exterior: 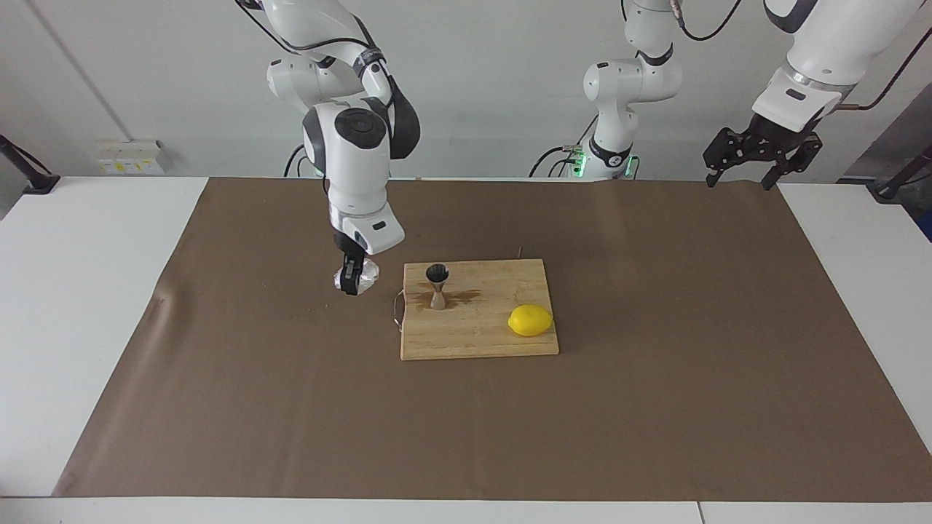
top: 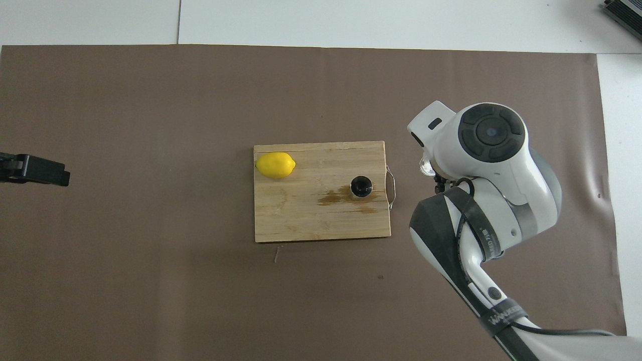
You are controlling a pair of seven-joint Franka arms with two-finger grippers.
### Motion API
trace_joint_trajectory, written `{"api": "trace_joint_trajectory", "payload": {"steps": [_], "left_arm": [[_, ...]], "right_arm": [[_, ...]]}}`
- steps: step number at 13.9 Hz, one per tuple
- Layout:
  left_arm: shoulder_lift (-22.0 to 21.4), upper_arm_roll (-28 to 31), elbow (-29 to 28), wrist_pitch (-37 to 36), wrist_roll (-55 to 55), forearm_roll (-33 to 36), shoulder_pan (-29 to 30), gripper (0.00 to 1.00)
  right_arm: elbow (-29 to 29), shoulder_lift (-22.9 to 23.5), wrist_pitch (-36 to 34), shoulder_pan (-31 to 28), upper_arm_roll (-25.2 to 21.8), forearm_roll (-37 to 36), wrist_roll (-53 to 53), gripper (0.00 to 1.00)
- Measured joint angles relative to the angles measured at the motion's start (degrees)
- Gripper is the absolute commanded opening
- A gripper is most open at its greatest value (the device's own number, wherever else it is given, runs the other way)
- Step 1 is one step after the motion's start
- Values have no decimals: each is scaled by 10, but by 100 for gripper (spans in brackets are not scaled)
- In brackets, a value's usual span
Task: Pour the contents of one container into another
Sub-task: 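Carry the white cup back off the board toward its spot, then lower the white cup onto the table and open the right gripper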
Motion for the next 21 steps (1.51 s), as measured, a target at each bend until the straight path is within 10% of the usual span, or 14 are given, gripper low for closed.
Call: {"api": "trace_joint_trajectory", "payload": {"steps": [11, 21], "left_arm": [[0, 0, 0, 0, 0, 0, 0, 100], [0, 0, 0, 0, 0, 0, 0, 100]], "right_arm": [[-125, -15, 102, -155, -1, 155, -170, 0], [-197, -13, 158, -183, -1, 245, -298, 0]]}}
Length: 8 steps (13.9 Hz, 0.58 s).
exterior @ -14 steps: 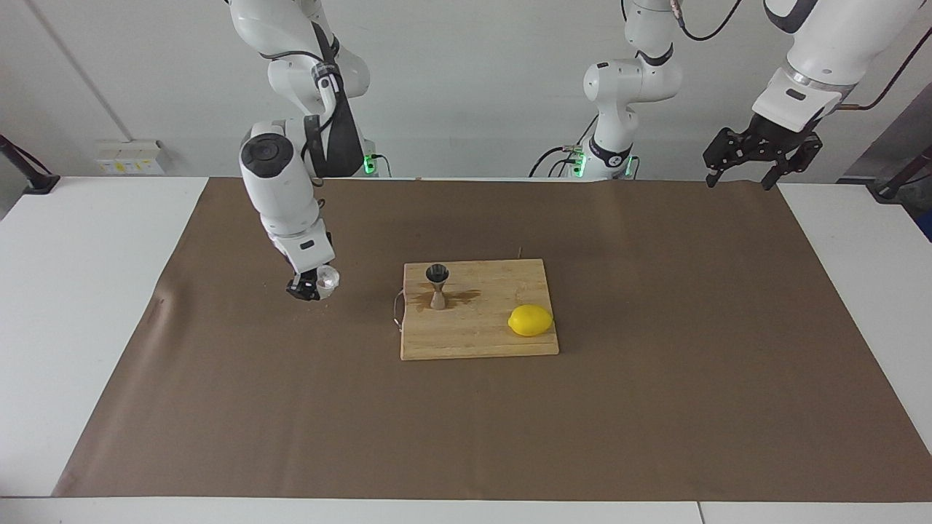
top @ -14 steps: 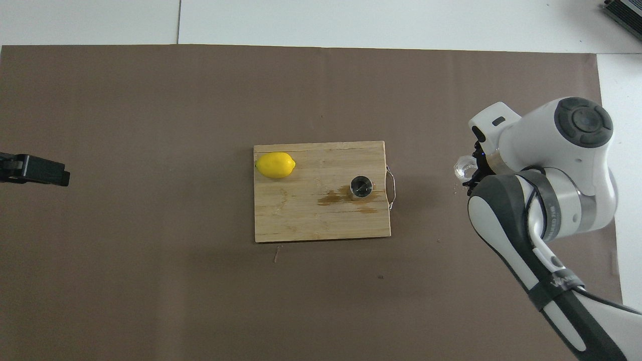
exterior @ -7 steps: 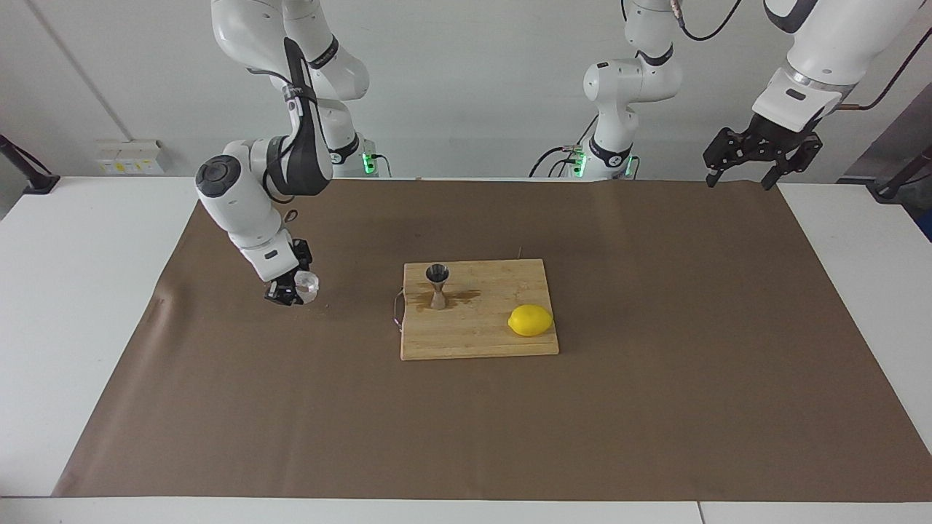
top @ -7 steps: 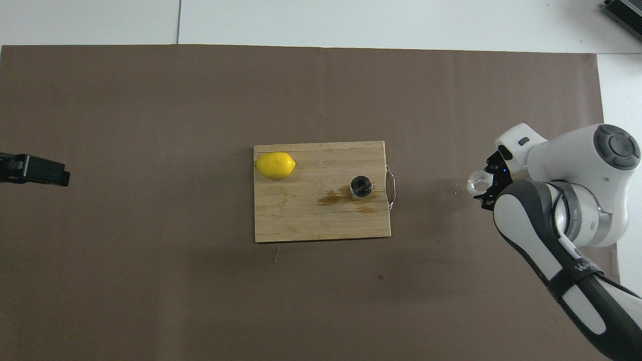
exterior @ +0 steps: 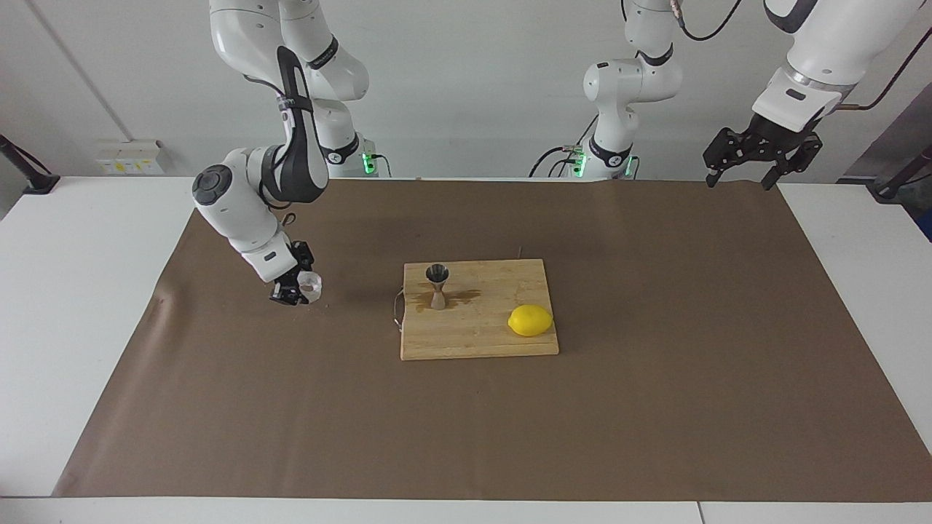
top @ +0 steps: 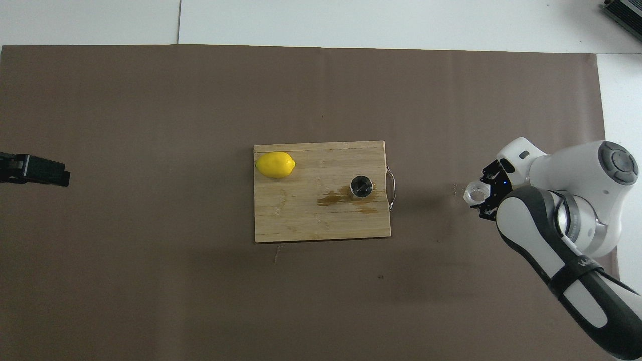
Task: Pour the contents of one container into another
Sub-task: 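Lower the white cup onto the table and open the right gripper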
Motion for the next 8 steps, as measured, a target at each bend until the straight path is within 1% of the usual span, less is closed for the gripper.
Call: {"api": "trace_joint_trajectory", "payload": {"steps": [3, 8], "left_arm": [[0, 0, 0, 0, 0, 0, 0, 100], [0, 0, 0, 0, 0, 0, 0, 100]], "right_arm": [[-14, 0, 14, -2, 0, 22, -31, 0], [-37, 0, 41, -3, 0, 29, -36, 0]]}}
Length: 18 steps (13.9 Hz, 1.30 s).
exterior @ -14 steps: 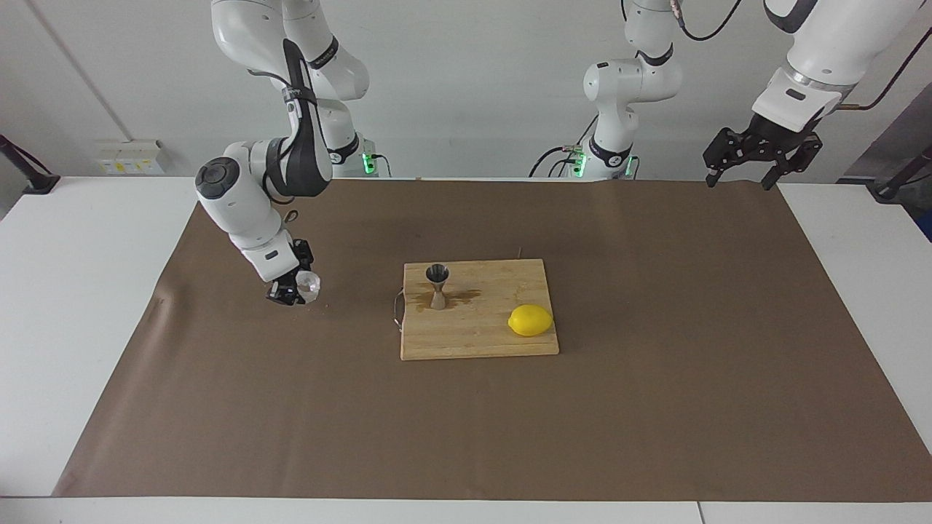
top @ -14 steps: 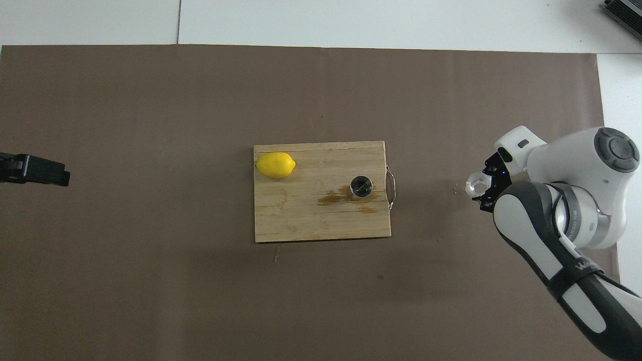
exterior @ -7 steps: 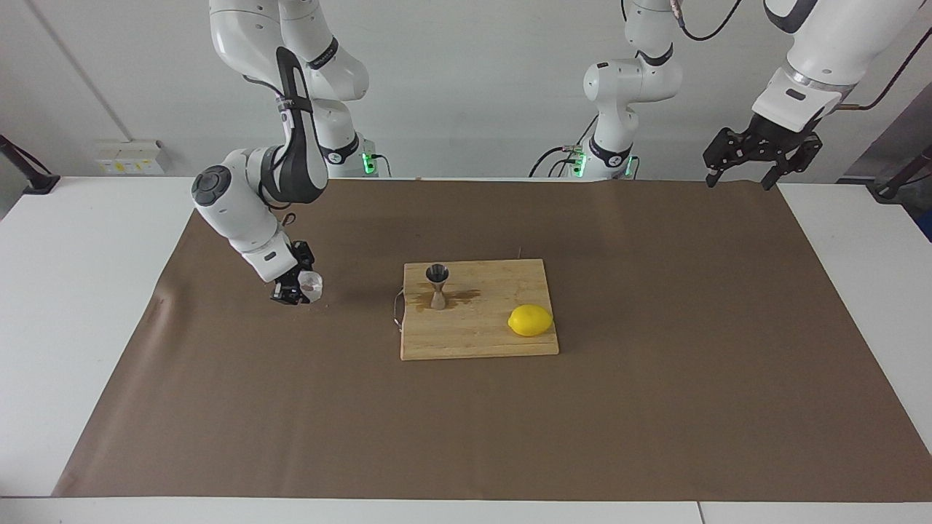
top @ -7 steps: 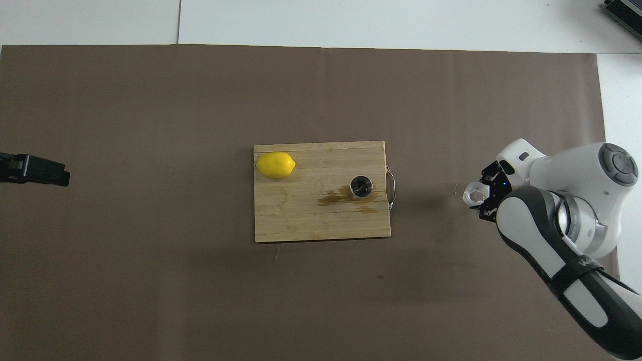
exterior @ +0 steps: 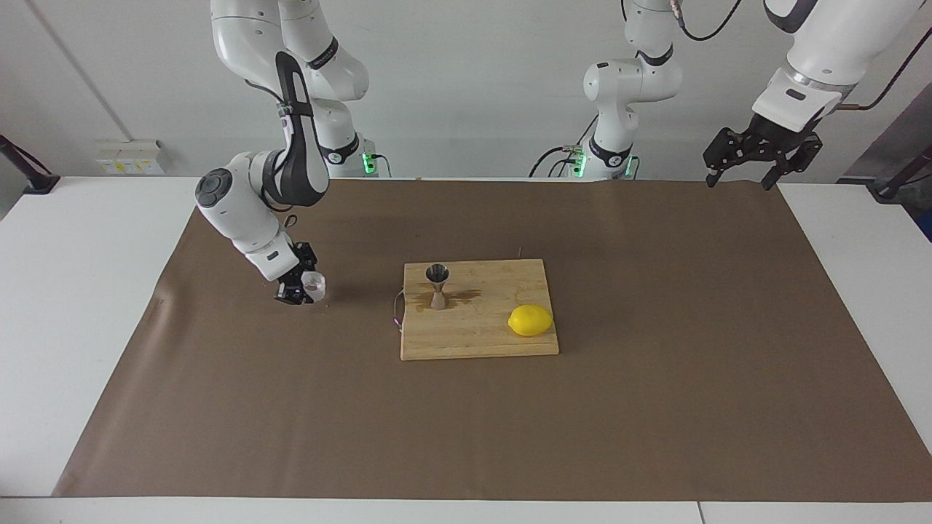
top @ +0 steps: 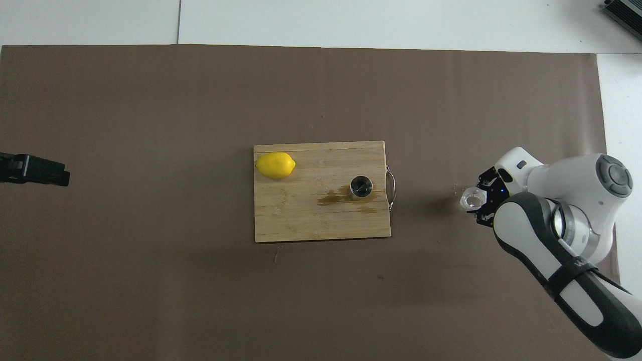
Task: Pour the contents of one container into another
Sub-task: 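Lower the white cup onto the table and open the right gripper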
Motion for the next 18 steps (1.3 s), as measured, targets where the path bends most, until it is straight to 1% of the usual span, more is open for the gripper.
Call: {"api": "trace_joint_trajectory", "payload": {"steps": [1, 2, 3, 4, 5, 10, 12, 16, 18], "left_arm": [[0, 0, 0, 0, 0, 0, 0, 100], [0, 0, 0, 0, 0, 0, 0, 100], [0, 0, 0, 0, 0, 0, 0, 100], [0, 0, 0, 0, 0, 0, 0, 100], [0, 0, 0, 0, 0, 0, 0, 100], [0, 0, 0, 0, 0, 0, 0, 100], [0, 0, 0, 0, 0, 0, 0, 100], [0, 0, 0, 0, 0, 0, 0, 100], [0, 0, 0, 0, 0, 0, 0, 100]], "right_arm": [[-2, 0, 1, 0, 0, 0, -1, 0], [-3, 0, 2, 0, 0, 2, -3, 5], [-4, 0, 2, 0, 0, 7, -8, 33], [-4, 0, 2, 0, 0, 13, -15, 92], [-4, 0, 2, -1, 0, 16, -18, 100], [-3, 0, 2, -1, 0, 22, -14, 100], [4, -1, -3, -1, 1, 24, 7, 100], [52, -10, -74, -1, 1, 24, 81, 100], [64, -16, -84, -3, 0, 24, 118, 100]]}}
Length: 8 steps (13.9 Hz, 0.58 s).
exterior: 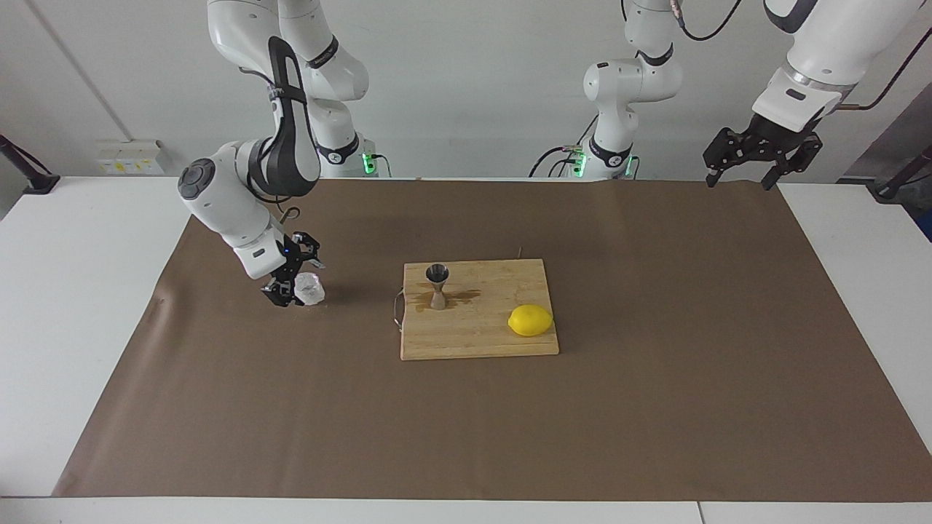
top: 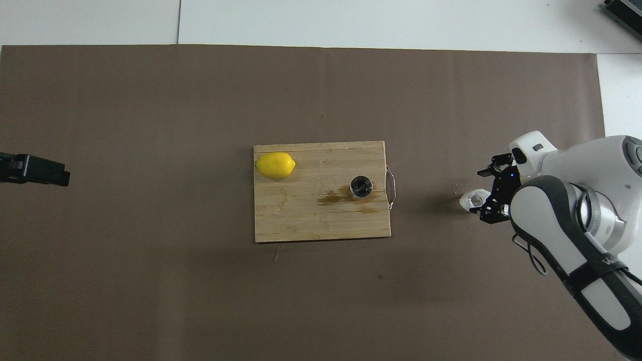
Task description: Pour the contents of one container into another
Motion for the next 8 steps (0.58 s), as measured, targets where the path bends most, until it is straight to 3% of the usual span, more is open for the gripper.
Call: {"api": "trace_joint_trajectory", "payload": {"steps": [5, 8], "left_arm": [[0, 0, 0, 0, 0, 0, 0, 100], [0, 0, 0, 0, 0, 0, 0, 100]], "right_arm": [[26, -19, -10, 5, 1, -2, 119, 100], [50, -46, -26, 23, 3, -59, 225, 100]]}}
